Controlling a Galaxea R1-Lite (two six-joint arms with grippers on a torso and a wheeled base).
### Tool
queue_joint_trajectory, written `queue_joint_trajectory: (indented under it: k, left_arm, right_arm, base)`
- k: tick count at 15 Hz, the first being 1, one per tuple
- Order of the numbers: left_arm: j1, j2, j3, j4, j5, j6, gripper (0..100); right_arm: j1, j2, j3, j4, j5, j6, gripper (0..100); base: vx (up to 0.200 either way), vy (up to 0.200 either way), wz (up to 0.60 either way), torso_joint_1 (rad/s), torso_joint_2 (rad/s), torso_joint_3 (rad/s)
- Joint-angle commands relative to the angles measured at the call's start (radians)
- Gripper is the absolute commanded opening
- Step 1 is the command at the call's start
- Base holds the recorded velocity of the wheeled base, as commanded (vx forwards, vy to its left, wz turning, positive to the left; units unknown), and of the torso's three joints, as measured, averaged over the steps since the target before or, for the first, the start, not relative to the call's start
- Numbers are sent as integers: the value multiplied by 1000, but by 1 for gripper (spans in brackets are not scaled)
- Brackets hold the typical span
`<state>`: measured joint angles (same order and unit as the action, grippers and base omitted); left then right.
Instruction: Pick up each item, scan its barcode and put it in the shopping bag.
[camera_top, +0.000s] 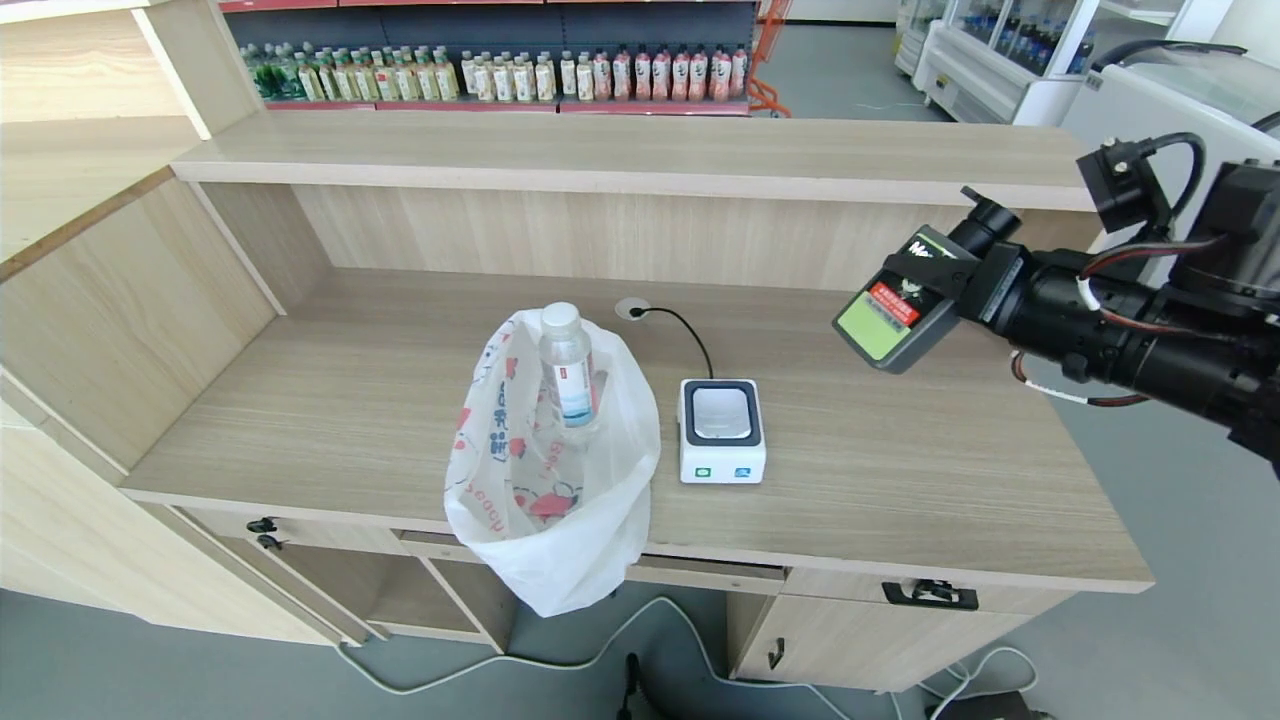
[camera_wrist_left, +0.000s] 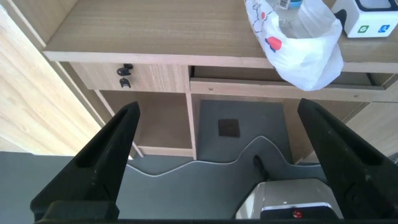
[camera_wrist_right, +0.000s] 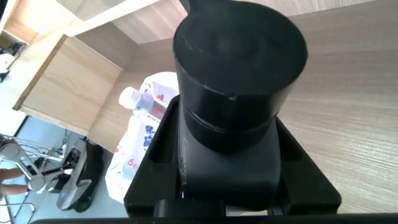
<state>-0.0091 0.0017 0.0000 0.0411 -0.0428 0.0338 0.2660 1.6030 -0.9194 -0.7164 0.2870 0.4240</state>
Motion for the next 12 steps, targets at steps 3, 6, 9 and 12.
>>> queue_joint_trajectory:
  k: [3, 6, 9, 12]
  left_arm:
    - [0, 0, 0, 0, 0, -2, 100]
    - [0, 0, 0, 0, 0, 0, 100]
    - [0, 0, 0, 0, 0, -2, 100]
    - [0, 0, 0, 0, 0, 0, 100]
  right_arm:
    - [35, 124, -52, -3, -31, -25, 0]
    - [53, 187, -56, -8, -101, -77, 0]
    - [53, 275, -38, -130, -146, -103, 0]
    - [61, 334, -41, -204, -154, -103, 0]
  base:
    - [0, 133, 0, 3, 2, 2]
    - [0, 0, 0, 0, 0, 0]
    - [0, 0, 0, 0, 0, 0]
    - [0, 0, 0, 0, 0, 0]
